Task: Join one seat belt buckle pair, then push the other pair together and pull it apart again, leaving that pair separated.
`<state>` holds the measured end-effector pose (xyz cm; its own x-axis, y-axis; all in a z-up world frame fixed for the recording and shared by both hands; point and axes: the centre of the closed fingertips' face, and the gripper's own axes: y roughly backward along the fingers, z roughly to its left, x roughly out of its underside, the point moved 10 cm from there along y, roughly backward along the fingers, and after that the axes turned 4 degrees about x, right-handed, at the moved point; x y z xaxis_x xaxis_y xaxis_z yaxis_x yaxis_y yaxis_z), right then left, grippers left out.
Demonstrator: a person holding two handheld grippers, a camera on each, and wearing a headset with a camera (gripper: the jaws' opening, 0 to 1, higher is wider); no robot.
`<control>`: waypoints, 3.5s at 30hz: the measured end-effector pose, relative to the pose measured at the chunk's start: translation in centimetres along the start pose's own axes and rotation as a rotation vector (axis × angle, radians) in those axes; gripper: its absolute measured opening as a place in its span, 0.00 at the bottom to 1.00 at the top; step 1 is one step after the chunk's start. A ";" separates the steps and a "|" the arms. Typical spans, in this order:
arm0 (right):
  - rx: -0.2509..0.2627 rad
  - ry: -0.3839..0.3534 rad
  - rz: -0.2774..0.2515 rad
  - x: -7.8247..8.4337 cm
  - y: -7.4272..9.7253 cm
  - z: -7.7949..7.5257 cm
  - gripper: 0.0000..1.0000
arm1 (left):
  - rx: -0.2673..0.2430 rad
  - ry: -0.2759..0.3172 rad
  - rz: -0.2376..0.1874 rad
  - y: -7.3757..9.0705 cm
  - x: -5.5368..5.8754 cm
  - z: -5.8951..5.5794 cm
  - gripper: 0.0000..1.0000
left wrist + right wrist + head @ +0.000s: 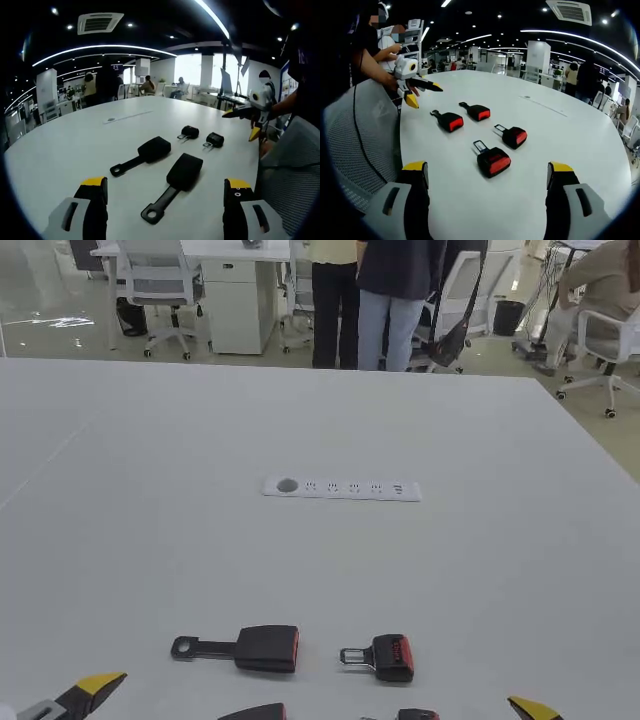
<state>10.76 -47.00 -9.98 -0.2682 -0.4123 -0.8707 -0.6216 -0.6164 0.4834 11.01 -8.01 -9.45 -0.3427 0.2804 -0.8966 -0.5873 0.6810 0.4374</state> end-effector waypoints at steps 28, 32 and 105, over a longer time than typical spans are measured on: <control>0.000 0.004 0.002 0.2 0.0 -0.1 0.99 | 0.000 -0.005 0.003 0.0 0.1 0.1 0.98; 0.002 0.002 0.003 0.2 0.0 -0.2 0.99 | -0.003 -0.006 -0.001 0.1 -0.1 0.1 0.98; -0.194 0.260 0.165 -0.2 -3.7 -2.8 0.57 | 0.205 -0.201 0.224 -4.8 -1.8 0.9 0.61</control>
<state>15.23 -46.51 -11.33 -0.1419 -0.6583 -0.7393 -0.4272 -0.6330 0.6456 15.11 -11.23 -9.96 -0.2831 0.5512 -0.7849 -0.3483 0.7034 0.6196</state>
